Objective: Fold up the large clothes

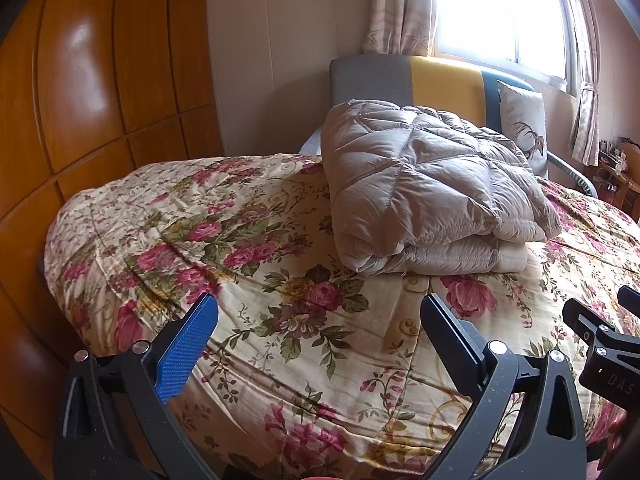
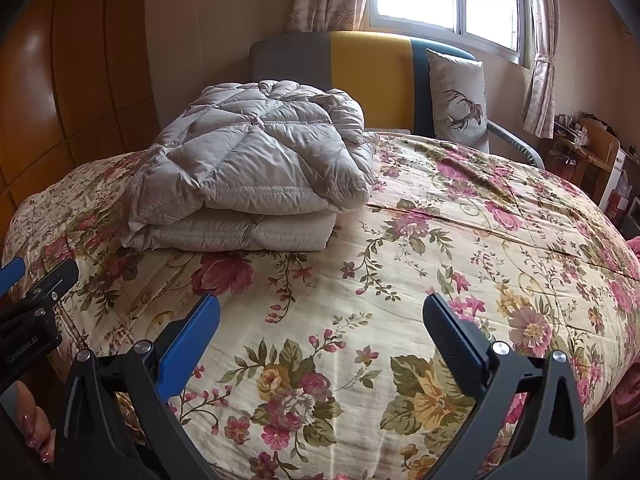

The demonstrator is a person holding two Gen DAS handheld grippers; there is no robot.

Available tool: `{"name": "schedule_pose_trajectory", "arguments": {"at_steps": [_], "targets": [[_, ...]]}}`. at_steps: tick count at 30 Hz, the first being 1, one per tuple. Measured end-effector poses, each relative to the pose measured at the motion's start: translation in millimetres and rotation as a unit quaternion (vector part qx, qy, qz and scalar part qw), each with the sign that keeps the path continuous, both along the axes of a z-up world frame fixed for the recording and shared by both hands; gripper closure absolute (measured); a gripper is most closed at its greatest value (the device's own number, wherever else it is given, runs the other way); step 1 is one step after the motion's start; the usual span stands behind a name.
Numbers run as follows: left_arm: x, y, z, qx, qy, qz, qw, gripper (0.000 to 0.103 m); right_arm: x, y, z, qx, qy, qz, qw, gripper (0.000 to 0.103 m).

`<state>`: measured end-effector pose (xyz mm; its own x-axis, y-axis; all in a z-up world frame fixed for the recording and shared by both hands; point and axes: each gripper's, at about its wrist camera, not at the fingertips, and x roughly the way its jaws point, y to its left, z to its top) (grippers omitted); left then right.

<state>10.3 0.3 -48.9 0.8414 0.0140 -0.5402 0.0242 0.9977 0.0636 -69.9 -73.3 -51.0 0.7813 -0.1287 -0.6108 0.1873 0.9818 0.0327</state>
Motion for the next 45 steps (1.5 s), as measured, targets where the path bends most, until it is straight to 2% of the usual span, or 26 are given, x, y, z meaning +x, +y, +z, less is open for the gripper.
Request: {"name": "schedule_pose_trajectory", "arguments": {"at_steps": [17,45], "targets": [[1.1,2.2,-3.7,-0.003,0.005,0.005,1.0000,0.003,2.1,0.3,-2.7,0.002,0.005,0.002,1.000,0.002],[-6.9,0.3,-0.3,-0.019,-0.011,-0.018,0.9996,0.003,4.3,-2.9,-8.7,0.011,0.017,0.002,1.000,0.002]]}}
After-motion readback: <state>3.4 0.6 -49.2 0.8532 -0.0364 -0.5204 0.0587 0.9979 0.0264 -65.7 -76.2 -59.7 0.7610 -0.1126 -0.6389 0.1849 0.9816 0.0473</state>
